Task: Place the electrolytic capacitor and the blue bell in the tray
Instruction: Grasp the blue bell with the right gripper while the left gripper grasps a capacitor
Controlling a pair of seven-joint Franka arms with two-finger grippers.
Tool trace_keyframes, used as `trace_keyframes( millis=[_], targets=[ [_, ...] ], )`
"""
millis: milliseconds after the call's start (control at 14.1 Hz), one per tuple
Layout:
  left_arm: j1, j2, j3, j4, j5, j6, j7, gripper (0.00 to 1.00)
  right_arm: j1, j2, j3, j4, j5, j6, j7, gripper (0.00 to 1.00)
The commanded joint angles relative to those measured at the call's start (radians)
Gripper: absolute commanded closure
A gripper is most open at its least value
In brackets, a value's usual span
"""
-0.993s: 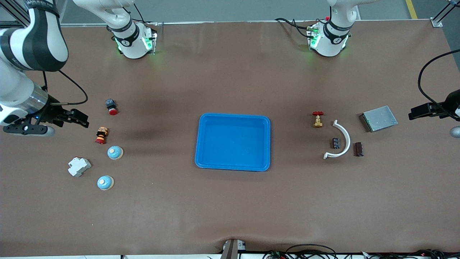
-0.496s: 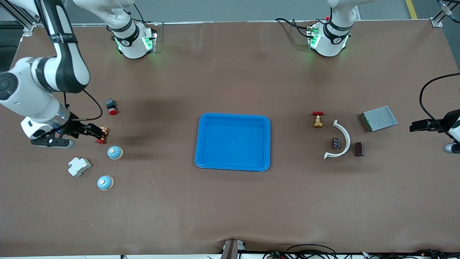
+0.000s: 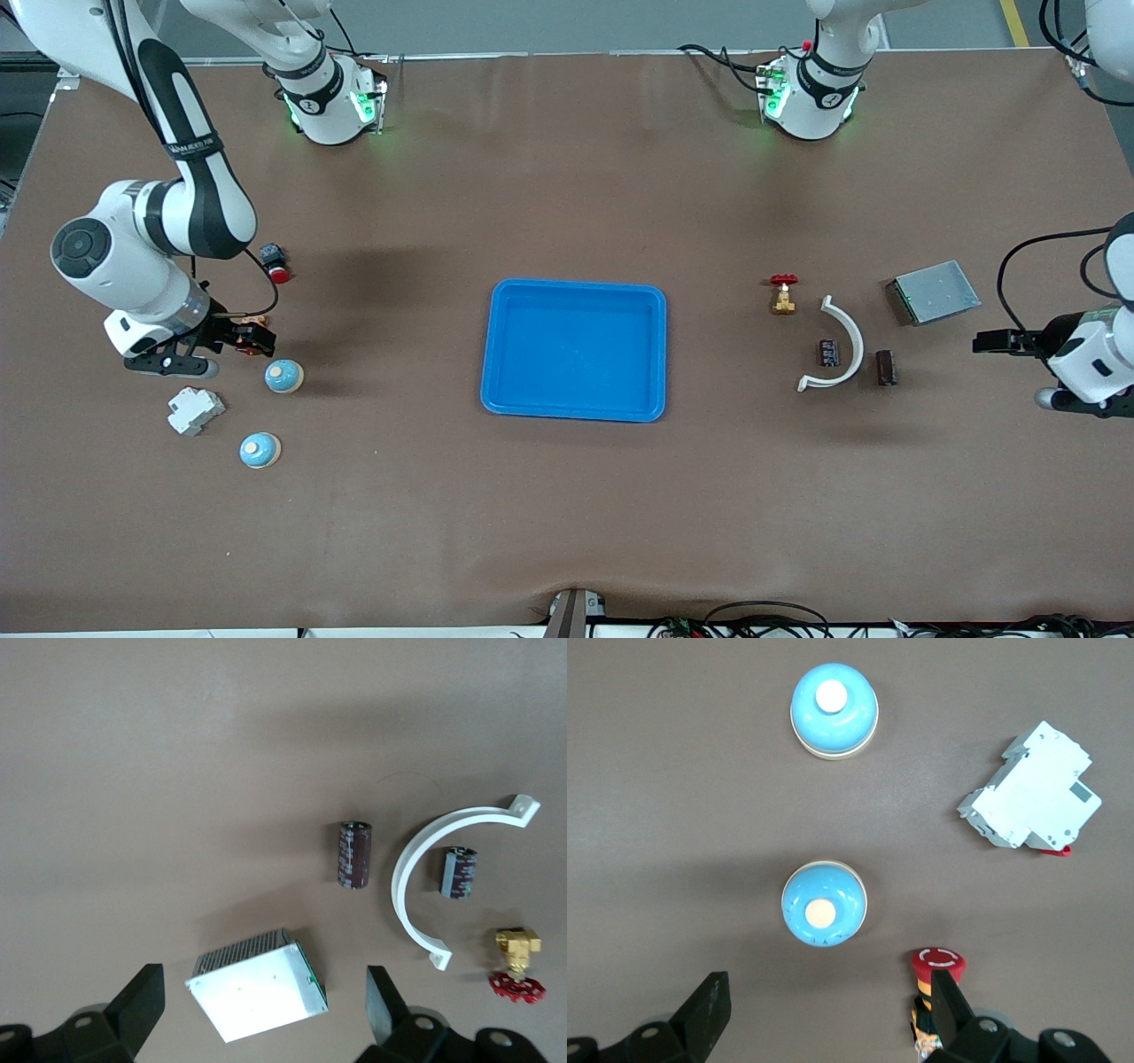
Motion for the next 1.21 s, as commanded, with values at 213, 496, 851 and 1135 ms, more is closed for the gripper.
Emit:
trace_keyframes(
  millis=[213,496,851,1135],
  targets=[
    [-0.01,0.015,-0.002,-0.083,0.014,0.111,0.016,0.0,-0.005,0.119,0.008,0.009,-0.011,0.149,0.018,0.0],
    [-0.019,0.047,-0.007,-0.089,0.012,0.14,0.004,0.0,-0.001,0.156,0.008,0.016,-0.009,0.196,0.02,0.0],
    [-0.021,0.059,-0.012,-0.144,0.001,0.262,-0.036,0.0,0.009,0.207,0.008,0.038,0.0,0.24,0.021,0.0],
    [-0.075,0.073,-0.012,-0.15,0.0,0.306,-0.19,0.0,0.009,0.241,0.008,0.036,0.0,0.272,0.026,0.0]
  ],
)
